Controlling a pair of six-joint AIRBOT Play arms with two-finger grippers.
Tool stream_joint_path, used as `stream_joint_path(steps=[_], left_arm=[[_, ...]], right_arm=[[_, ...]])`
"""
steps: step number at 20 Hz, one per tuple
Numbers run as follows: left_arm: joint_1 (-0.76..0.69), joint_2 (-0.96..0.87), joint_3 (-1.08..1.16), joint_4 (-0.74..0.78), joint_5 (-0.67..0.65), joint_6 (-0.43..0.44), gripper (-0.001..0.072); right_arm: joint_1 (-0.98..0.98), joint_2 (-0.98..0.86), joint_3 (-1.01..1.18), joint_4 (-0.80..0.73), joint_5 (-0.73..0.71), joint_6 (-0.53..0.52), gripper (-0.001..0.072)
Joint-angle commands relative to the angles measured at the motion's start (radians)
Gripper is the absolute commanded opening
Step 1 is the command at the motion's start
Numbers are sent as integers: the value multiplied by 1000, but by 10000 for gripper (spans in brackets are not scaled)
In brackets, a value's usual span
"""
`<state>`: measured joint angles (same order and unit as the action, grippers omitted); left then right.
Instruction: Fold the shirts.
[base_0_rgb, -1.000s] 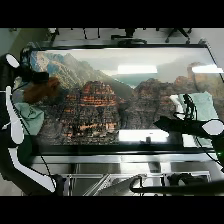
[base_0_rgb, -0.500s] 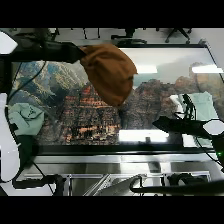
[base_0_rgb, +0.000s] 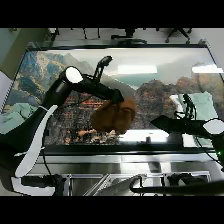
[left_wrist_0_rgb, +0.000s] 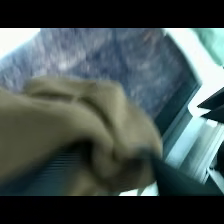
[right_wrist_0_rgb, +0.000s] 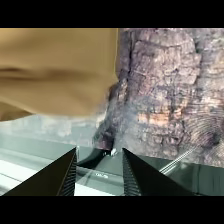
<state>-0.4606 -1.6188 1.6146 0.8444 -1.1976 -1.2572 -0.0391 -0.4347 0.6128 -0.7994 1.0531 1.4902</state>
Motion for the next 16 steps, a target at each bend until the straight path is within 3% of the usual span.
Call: stream_joint_path(steps=[1,2,5,8,12,16], left_arm=[[50,-49,68,-2,-140,-73,707],[90,-41,109,-2,-193,-91,707],[229,14,145,2,-357,-106,707],[322,125,-76,2,-384,-101,707],[354,270,-554,-5,-156,-24,707],[280,281,-788,-11,111,19,708]], right_arm=[[-1,-10,1,0,3,-12,502],[-1,-17,1,0,4,-45,578],[0,-66,0,0,58,-68,580],[0,-149,-13,0,129,-108,580],[62,-190,-87,0,147,-106,580],[163,-209,-167,4,3,-88,579]])
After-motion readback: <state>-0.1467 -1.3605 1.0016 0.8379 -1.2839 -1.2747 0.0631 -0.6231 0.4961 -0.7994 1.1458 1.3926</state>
